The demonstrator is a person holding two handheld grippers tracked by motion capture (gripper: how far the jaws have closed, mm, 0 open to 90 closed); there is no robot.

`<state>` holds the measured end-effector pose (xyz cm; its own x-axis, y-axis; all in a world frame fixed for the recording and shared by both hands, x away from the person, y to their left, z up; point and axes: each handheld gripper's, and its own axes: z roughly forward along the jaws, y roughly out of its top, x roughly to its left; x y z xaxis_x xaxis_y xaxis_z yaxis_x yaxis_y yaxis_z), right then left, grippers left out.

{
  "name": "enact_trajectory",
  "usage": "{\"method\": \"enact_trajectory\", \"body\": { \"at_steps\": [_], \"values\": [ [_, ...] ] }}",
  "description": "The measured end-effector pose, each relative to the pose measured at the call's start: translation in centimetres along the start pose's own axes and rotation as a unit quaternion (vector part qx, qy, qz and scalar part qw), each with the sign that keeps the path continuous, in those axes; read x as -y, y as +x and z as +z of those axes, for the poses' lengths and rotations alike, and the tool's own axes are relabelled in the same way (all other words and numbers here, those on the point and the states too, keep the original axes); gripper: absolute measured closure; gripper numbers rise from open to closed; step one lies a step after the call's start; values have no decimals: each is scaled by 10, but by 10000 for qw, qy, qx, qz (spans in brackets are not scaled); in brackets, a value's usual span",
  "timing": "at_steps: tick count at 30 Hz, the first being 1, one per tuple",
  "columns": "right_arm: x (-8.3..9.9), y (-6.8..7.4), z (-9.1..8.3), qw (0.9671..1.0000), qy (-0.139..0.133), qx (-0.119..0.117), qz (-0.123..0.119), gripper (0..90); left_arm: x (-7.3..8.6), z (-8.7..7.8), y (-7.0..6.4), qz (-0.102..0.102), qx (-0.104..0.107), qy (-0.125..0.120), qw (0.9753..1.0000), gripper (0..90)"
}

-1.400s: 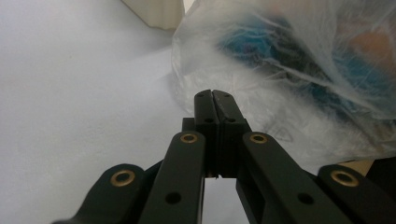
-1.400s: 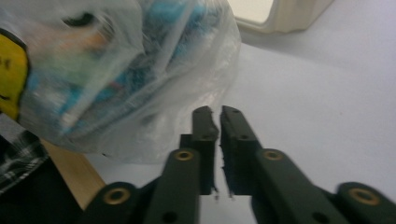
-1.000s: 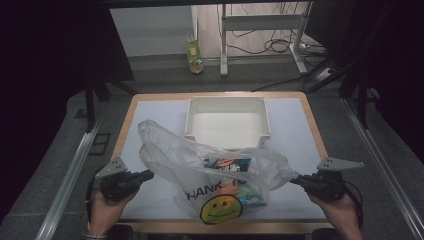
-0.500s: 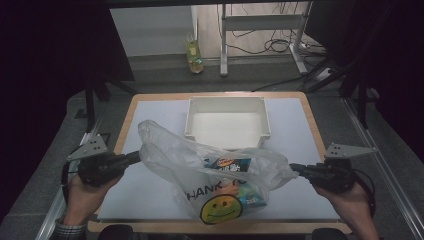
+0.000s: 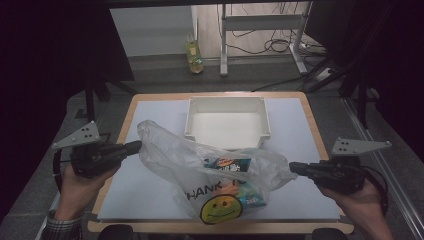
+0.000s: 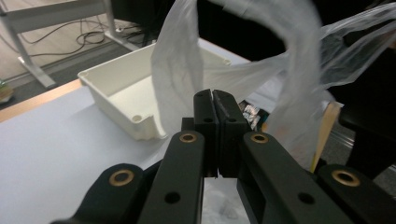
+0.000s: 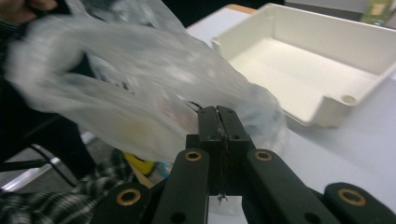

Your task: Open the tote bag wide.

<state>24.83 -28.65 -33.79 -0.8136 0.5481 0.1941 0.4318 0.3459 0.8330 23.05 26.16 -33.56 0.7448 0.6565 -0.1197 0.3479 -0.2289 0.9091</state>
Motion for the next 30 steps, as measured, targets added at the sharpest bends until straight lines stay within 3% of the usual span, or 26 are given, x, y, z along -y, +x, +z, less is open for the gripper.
{"method": "enact_trajectory", "body": {
  "at_steps": [5, 10, 16, 22, 29, 30],
  "values": [
    [-3, 7, 5, 9999, 60, -124, -82, 887, -5, 7, -7, 28, 291, 10, 9996, 881],
    [0, 3, 23, 9997, 202, -119, -120, 884, 3, 31, -11, 14, 554, 215, 9982, 876],
    [8, -7, 39, 9996, 263, -80, -16, 885, 16, 51, -12, -18, 541, 406, 9977, 873],
    [20, -24, 61, 9993, 328, -32, 199, 885, 34, 74, -9, -88, 365, 595, 9975, 872],
    [37, -45, 84, 9980, 437, 222, 391, 885, 57, 104, 1, -319, 245, 641, 9971, 874],
    [39, -47, 87, 9978, 453, 271, 402, 885, 63, 114, 5, -425, 261, 649, 9966, 875]
  ]
}}
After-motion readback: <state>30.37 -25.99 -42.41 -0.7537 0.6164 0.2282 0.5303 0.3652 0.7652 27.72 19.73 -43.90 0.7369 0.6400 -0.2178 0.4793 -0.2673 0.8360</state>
